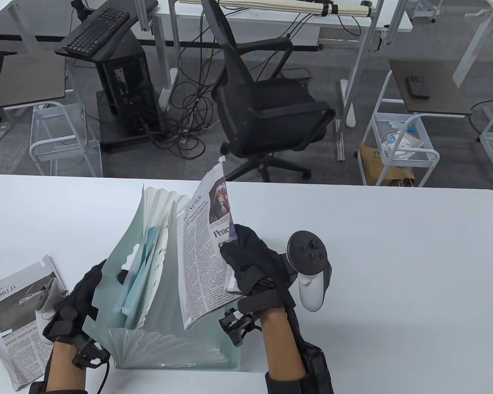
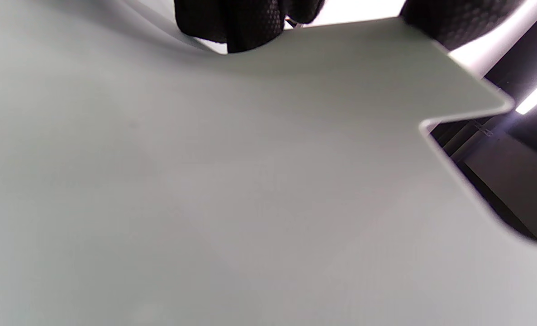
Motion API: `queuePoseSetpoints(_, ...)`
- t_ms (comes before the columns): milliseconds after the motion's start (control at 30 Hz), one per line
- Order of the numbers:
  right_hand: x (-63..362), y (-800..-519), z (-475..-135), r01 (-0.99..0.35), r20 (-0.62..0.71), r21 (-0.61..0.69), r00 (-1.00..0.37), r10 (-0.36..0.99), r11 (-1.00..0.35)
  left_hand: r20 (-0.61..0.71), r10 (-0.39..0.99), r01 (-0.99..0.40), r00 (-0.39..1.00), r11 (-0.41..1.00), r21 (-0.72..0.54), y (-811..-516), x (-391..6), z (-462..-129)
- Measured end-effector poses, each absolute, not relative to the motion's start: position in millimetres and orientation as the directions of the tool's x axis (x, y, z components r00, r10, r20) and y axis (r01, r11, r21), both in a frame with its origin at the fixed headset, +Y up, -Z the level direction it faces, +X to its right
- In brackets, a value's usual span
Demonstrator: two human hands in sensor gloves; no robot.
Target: Sort materials into accordion folder compartments
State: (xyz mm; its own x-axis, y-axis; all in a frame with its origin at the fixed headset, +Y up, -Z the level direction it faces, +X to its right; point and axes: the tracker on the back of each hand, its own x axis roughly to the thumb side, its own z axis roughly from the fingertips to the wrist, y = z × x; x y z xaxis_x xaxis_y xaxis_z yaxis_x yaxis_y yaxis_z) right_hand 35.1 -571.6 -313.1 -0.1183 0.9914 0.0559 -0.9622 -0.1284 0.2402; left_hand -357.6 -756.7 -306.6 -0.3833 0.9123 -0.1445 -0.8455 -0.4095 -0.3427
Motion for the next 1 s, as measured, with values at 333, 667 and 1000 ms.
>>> queuePoseSetpoints(333,2,-592,-326,-0.946,0.005,0.317,-0.068,0.998,-0.066,-0.143,0.910,-0.843,-0.388,-0.414,-0.345,-757,-357,-307)
queuePoseSetpoints(667,-24,-611,-324,-0.938,-0.017,0.338,-0.083,0.996,-0.072,-0.145,0.909,-0.840,-0.392,-0.418,-0.346,-757,-357,-307)
queuePoseSetpoints(1000,-44,-624,-322,-0.925,-0.026,0.368,-0.117,0.993,-0.099,-0.147,0.907,-0.839,-0.394,-0.420,-0.346,-758,-356,-307)
